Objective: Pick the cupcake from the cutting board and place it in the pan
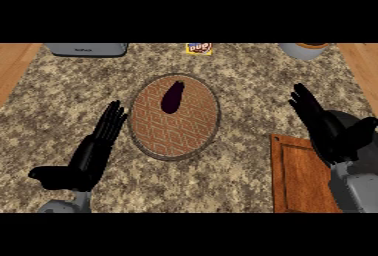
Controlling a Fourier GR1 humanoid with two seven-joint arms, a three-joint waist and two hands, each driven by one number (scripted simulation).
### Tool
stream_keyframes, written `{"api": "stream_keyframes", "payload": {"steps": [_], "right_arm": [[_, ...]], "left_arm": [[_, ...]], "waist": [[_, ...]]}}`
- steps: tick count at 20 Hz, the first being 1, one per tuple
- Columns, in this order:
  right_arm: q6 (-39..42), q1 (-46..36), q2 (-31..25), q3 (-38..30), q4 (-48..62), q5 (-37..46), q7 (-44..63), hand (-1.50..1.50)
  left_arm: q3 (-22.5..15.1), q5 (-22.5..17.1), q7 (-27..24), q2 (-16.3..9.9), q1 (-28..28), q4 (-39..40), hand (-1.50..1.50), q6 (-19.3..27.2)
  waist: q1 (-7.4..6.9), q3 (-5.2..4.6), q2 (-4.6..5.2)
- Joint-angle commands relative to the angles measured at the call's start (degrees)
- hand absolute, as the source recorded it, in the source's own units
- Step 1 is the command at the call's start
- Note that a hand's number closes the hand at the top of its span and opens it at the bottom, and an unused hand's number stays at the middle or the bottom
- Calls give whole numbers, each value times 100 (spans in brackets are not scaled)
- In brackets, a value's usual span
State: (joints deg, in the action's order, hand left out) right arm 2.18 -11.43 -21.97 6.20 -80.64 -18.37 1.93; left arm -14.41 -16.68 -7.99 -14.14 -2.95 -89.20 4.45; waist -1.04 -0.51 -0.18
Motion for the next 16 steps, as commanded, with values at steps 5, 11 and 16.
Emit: {"api": "stream_keyframes", "payload": {"steps": [5,11,16], "right_arm": [[612,345,-1120,-1914,-790,-995,-981,150],[-177,2356,-1704,-2519,-646,704,-2302,150],[81,4030,-1794,-3339,-775,824,-3148,-150]], "left_arm": [[954,80,693,-494,32,-18,0,779],[1226,-121,1313,-603,-40,19,0,982],[1121,-18,1546,-622,-190,-89,0,995]], "waist": [[369,71,-72],[688,64,-65],[509,49,-29]]}}
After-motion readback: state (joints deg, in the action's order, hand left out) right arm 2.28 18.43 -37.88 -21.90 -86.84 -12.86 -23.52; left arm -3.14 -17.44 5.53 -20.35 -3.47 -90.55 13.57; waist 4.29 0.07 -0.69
